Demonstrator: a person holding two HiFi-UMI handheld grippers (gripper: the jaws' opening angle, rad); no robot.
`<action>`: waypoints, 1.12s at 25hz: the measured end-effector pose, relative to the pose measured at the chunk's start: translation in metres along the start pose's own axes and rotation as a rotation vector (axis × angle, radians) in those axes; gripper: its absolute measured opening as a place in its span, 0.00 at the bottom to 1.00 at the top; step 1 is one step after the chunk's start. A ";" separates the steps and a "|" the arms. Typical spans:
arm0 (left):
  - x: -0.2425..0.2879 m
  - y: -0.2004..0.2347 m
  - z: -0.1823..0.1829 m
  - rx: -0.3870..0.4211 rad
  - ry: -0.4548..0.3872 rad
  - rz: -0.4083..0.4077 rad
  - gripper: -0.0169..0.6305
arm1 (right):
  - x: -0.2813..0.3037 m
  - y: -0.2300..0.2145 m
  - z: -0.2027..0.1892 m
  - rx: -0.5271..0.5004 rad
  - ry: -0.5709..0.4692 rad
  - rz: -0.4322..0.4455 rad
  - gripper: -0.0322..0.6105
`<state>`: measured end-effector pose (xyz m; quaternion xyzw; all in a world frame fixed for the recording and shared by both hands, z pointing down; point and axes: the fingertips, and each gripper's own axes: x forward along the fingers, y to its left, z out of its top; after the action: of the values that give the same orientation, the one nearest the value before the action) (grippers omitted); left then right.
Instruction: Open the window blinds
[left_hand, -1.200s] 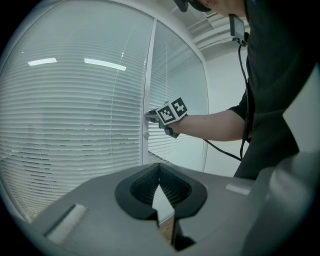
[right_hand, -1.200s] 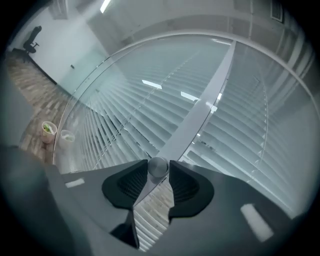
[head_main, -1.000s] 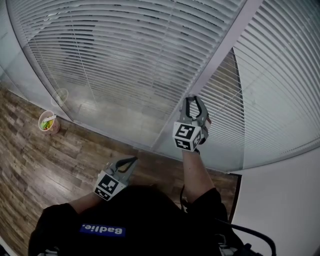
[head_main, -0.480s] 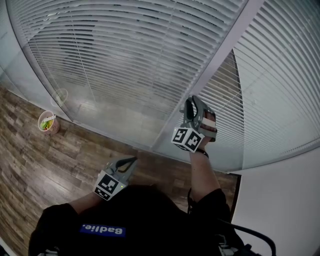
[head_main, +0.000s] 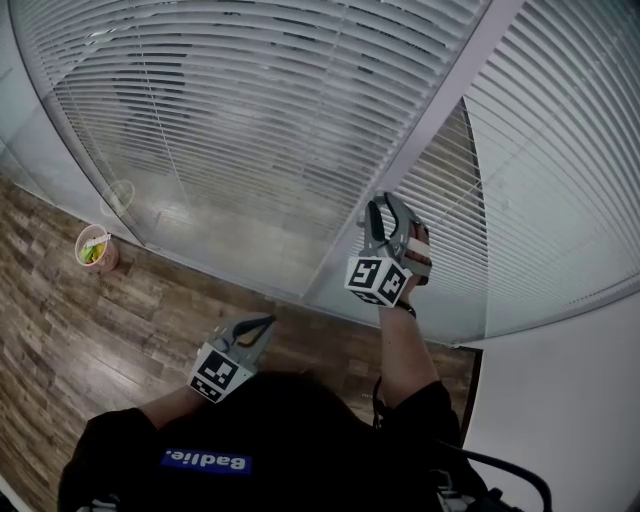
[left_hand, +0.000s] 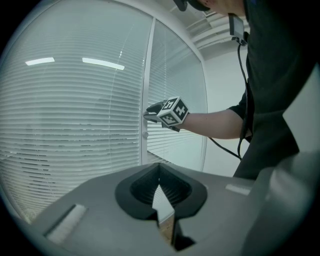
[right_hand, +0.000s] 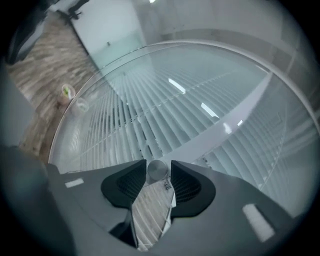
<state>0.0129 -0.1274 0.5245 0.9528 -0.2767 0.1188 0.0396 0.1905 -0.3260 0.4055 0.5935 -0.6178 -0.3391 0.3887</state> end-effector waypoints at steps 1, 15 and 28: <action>0.000 0.001 0.000 -0.001 0.001 0.002 0.03 | -0.001 -0.003 0.000 0.071 -0.003 -0.004 0.30; -0.006 0.005 -0.003 -0.007 0.005 0.019 0.03 | 0.000 -0.005 0.000 0.391 0.021 -0.051 0.29; -0.005 0.007 -0.003 -0.008 0.006 0.005 0.03 | 0.004 0.002 -0.001 -0.059 0.085 -0.053 0.24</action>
<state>0.0041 -0.1301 0.5266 0.9515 -0.2796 0.1206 0.0437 0.1908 -0.3301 0.4081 0.6119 -0.5746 -0.3417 0.4227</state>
